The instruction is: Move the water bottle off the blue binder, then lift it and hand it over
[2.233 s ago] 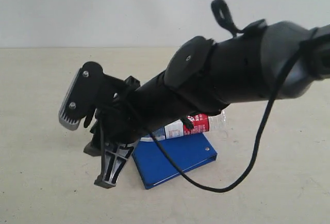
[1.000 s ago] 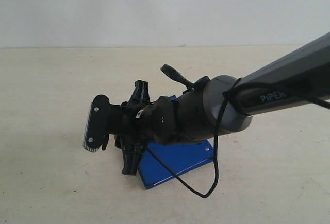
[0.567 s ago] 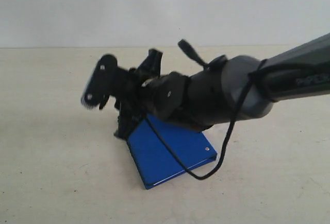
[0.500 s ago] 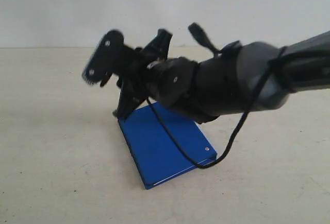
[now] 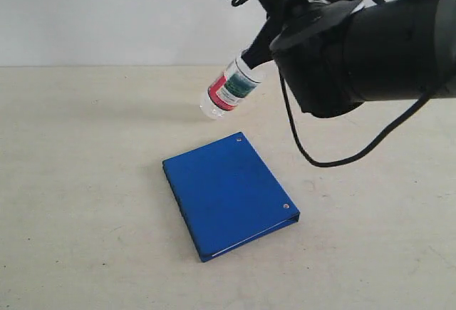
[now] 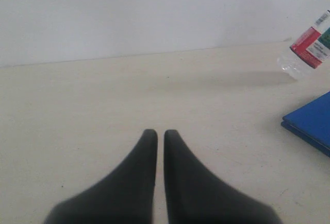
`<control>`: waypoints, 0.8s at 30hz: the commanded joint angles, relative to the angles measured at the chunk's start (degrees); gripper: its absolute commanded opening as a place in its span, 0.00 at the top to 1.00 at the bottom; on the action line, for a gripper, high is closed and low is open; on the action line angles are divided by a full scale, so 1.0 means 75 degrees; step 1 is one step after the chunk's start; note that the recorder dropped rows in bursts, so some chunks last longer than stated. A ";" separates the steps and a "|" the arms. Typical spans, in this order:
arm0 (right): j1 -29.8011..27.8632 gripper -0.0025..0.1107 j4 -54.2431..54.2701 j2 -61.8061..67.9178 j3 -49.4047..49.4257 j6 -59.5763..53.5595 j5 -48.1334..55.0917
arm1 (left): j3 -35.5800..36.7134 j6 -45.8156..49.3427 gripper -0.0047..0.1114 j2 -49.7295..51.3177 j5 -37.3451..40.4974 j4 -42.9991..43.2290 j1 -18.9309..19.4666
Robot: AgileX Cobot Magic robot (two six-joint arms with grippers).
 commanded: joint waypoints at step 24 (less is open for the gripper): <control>-0.4988 0.50 0.2849 0.0390 -0.0318 0.6282 0.8772 | -0.0018 0.0021 0.92 -0.0021 -0.0073 -0.0074 -0.0053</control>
